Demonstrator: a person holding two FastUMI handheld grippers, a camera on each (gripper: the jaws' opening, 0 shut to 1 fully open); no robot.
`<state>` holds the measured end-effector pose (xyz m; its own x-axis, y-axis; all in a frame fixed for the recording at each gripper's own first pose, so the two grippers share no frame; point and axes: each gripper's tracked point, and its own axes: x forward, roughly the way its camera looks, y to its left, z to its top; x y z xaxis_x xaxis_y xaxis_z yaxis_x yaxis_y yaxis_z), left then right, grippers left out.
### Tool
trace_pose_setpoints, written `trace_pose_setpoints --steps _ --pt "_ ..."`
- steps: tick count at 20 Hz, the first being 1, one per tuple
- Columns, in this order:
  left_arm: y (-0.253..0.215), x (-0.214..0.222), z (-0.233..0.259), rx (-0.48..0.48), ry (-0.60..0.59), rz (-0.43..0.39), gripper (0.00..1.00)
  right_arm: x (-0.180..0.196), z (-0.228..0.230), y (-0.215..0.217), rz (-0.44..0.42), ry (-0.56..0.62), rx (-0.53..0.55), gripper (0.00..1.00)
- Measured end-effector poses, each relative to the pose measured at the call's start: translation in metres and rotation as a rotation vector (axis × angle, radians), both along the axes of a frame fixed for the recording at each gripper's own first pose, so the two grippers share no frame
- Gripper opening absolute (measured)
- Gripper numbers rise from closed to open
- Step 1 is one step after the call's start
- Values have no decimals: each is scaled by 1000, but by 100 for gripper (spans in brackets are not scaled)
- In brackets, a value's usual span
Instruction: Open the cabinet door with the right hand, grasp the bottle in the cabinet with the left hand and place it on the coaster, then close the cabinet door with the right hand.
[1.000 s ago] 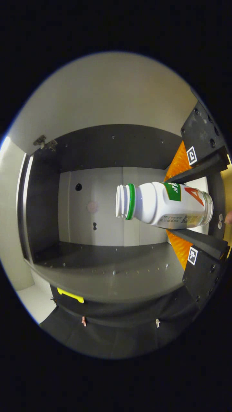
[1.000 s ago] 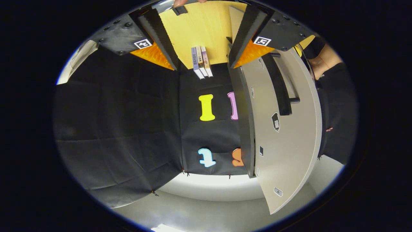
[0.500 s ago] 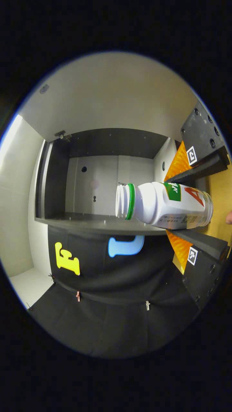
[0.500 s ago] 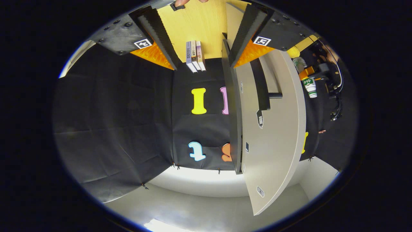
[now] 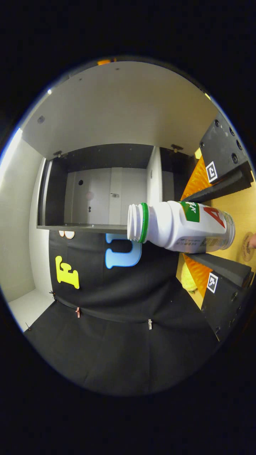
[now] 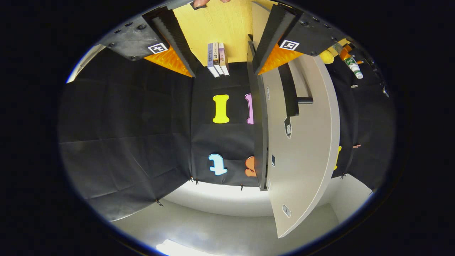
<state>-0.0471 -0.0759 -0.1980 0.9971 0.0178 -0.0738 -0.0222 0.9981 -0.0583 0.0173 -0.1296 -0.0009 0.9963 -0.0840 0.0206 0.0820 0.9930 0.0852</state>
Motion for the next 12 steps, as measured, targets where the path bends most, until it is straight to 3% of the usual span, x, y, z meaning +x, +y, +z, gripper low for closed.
trace_pose_setpoints --steps 4,12 --pt "10 -18 -46 36 -27 -11 77 -1 2 9 7 3 -17 98" --pt "26 -24 -146 -46 41 -32 77 0 14 6 -23 10 80 97"
